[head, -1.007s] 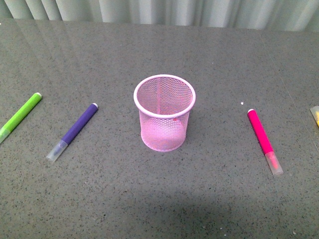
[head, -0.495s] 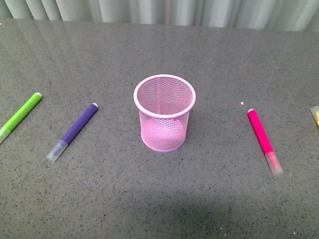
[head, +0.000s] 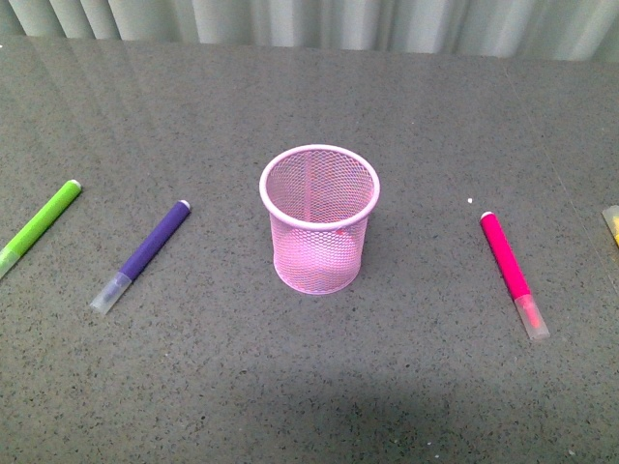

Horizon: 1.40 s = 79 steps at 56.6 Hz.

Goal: Insert purple and pink pens into pink cup

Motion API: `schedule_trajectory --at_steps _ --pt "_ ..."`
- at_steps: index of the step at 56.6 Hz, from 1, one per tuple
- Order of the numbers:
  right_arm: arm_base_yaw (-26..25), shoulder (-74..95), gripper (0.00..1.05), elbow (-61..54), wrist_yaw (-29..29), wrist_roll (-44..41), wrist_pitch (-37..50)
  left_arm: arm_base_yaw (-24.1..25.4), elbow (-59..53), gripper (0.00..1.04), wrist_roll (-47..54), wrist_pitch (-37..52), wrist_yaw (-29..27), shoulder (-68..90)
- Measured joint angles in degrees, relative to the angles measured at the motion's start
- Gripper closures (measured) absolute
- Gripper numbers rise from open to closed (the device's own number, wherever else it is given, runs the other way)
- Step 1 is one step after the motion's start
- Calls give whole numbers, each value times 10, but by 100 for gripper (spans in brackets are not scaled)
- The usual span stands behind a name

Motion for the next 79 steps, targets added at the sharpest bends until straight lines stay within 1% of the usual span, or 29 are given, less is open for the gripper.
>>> schedule_trajectory --at_steps 3,5,6,8,10,12,13,17,25,27,31,36,39,42,52,79 --pt "0 0 7 0 0 0 0 -1 0 8 -1 -2 -3 1" --pt "0 0 7 0 0 0 0 -17 26 8 -38 -66 -54 32" --pt "0 0 7 0 0 0 0 -39 59 8 -83 -127 -98 81" --pt "0 0 7 0 1 0 0 -69 114 8 -142 -184 -151 186" --pt "0 0 7 0 0 0 0 -82 145 8 -172 -176 -154 260" --pt "0 0 7 0 0 0 0 -87 175 8 -182 -149 -149 325" --pt "0 0 7 0 0 0 0 -85 198 8 -189 -129 -143 370" --pt "0 0 7 0 0 0 0 -76 254 8 -186 -89 -126 469" --pt "0 0 7 0 0 0 0 -63 382 8 -107 -52 -48 630" --pt "0 0 7 0 0 0 0 -57 413 8 -89 -52 -28 665" --pt "0 0 7 0 0 0 0 -45 478 8 -59 -52 -15 746" --pt "0 0 7 0 0 0 0 -32 549 8 -73 -74 27 842" --pt "0 0 7 0 0 0 0 -32 588 8 -87 -85 40 897" --pt "0 0 7 0 0 0 0 -34 617 8 -89 -94 41 946" --pt "0 0 7 0 0 0 0 -49 659 8 -87 -112 67 1026" --pt "0 0 7 0 0 0 0 -60 685 8 -44 -117 84 1141"
